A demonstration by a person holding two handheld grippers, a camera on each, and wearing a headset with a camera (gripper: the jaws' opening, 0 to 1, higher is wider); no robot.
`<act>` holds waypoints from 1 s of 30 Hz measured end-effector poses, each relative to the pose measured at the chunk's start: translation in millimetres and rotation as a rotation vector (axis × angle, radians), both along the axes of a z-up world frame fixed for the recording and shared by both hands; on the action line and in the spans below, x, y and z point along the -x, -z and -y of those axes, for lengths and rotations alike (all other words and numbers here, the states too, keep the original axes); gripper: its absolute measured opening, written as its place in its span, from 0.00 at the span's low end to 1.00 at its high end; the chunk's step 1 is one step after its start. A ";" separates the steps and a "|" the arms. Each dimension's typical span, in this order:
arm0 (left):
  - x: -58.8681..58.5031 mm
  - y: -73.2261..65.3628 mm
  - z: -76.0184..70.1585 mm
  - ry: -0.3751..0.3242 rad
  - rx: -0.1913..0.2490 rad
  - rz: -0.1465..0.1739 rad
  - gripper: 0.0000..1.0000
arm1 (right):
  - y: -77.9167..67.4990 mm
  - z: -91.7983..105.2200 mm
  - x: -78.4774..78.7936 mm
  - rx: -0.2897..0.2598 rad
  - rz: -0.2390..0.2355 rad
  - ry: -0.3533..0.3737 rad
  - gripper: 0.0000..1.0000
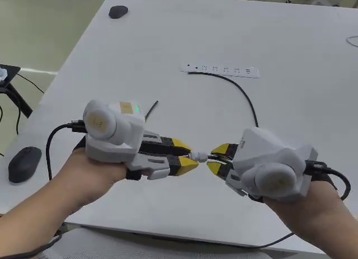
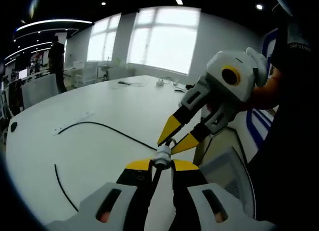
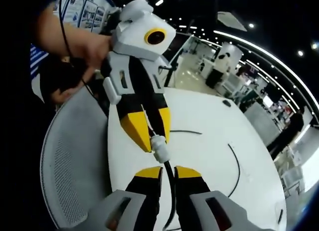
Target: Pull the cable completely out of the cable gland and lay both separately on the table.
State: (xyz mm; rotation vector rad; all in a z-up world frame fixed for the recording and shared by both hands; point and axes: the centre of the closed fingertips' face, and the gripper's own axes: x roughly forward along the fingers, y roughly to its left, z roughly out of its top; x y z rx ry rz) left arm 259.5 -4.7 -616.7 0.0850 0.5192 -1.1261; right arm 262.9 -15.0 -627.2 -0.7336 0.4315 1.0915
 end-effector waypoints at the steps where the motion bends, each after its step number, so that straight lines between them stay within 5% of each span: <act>1: 0.5 1.4 0.4 0.003 -0.004 -0.002 0.15 | 0.5 0.5 -0.2 0.002 0.002 0.000 0.02; 15: 1.7 5.0 2.3 0.051 -0.013 0.052 0.15 | 10.0 7.2 -0.2 -0.064 -0.088 0.098 0.00; 19: 1.6 4.5 1.8 0.057 -0.012 0.056 0.15 | 11.9 10.5 -1.1 -0.103 -0.139 0.145 0.00; 30: -0.8 3.8 0.6 0.051 -0.011 0.054 0.15 | 21.4 19.6 -6.9 -0.130 -0.180 0.212 0.00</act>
